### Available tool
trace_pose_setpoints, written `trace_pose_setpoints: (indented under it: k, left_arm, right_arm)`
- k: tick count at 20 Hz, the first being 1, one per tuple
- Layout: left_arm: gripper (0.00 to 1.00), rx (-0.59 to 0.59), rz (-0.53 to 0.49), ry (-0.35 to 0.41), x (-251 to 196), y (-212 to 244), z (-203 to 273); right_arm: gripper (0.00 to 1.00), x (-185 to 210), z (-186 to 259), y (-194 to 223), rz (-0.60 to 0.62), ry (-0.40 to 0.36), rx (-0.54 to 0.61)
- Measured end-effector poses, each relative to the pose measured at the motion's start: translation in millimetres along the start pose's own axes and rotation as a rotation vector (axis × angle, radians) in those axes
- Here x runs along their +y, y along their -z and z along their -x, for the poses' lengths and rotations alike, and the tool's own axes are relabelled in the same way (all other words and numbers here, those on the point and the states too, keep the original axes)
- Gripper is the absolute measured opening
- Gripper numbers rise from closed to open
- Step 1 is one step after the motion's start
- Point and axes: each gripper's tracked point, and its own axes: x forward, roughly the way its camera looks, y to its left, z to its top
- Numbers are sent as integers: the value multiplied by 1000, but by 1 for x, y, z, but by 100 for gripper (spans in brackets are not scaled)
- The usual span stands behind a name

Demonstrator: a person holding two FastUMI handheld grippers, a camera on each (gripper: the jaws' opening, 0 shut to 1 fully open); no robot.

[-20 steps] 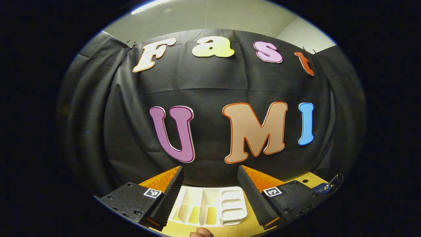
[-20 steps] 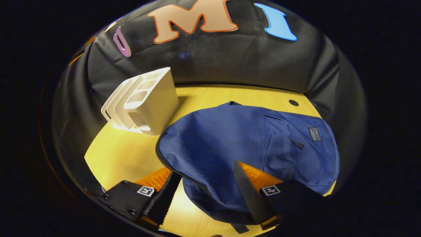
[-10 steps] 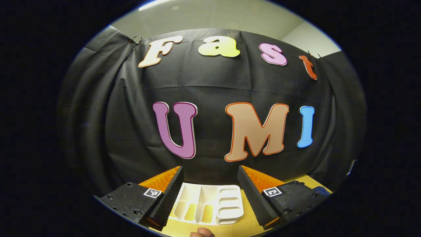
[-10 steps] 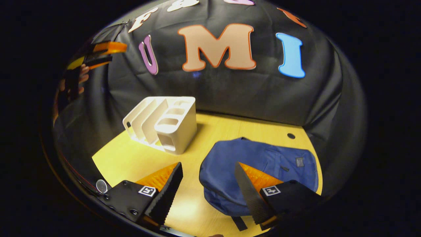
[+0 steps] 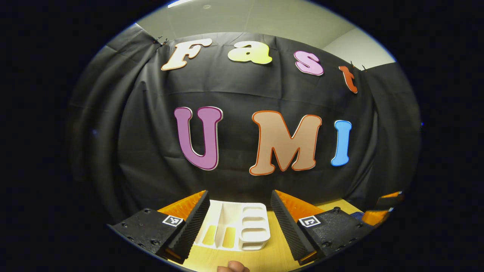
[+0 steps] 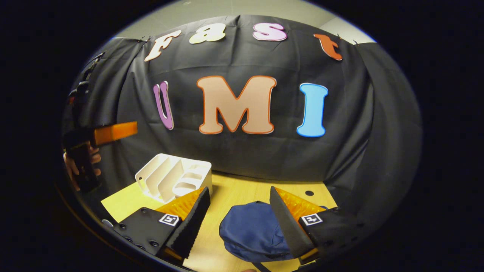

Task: Open the schoolbag, grab two books from the bookshelf and put them into the schoolbag.

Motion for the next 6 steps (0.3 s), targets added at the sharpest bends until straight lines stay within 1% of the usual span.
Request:
trace_pose_setpoints:
  k: [1, 2, 3, 4, 5, 6]
  left_arm:
    - [95, -2, -5, 6, -2, 1, 4]
    - [93, -6, -13, 9, -4, 0, 7]
    - [92, 1, -27, 11, -5, 2, 10]
    - [94, 9, -36, 15, -7, 6, 12]
    - [93, 18, -40, 20, -9, 8, 13]
    - [93, 25, -38, 25, -10, 10, 16]
  right_arm:
    - [98, 0, 3, -12, -16, 9, -37]
    - [97, -3, 2, -20, -19, 17, -57]
    - [100, -8, 3, -26, -24, 26, -73]
    - [100, -10, 5, -30, -31, 26, -81]
    - [97, -14, 8, -34, -38, 35, -91]
    - [100, -15, 10, -38, -43, 38, -99]
